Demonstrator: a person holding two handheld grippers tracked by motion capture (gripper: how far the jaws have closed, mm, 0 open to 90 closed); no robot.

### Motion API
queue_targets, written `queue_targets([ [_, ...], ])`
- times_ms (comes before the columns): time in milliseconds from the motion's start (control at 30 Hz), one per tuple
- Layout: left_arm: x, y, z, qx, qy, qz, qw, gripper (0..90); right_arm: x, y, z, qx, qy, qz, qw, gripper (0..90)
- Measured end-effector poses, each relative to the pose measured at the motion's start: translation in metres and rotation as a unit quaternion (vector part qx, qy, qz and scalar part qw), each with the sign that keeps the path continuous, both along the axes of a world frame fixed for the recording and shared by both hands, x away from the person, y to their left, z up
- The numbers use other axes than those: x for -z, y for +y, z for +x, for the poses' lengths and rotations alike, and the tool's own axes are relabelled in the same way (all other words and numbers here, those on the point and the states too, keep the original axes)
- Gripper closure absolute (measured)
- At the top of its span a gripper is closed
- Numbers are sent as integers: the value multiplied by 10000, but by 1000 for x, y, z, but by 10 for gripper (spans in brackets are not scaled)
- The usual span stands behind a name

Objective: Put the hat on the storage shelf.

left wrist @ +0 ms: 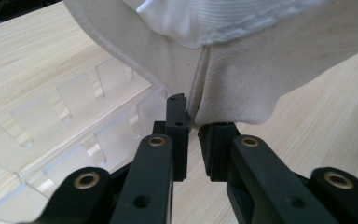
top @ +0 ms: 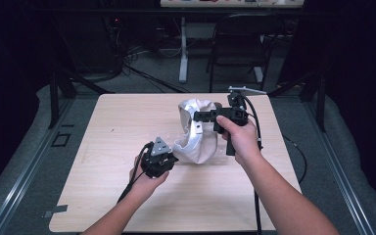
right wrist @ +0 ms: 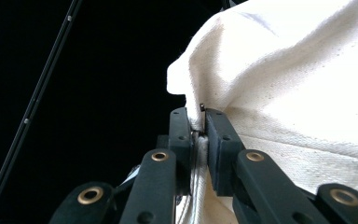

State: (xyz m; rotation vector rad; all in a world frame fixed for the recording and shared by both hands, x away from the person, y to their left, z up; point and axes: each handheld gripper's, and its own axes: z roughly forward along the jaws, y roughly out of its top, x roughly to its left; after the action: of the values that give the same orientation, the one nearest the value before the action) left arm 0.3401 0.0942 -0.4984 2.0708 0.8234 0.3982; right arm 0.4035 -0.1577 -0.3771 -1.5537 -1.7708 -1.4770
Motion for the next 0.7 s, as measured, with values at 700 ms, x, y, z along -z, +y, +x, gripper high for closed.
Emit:
queue_targets([
  [700,-5,11,16,499,151,-335,9981,862,1,13,0,-185,-58,-83,9998,824],
])
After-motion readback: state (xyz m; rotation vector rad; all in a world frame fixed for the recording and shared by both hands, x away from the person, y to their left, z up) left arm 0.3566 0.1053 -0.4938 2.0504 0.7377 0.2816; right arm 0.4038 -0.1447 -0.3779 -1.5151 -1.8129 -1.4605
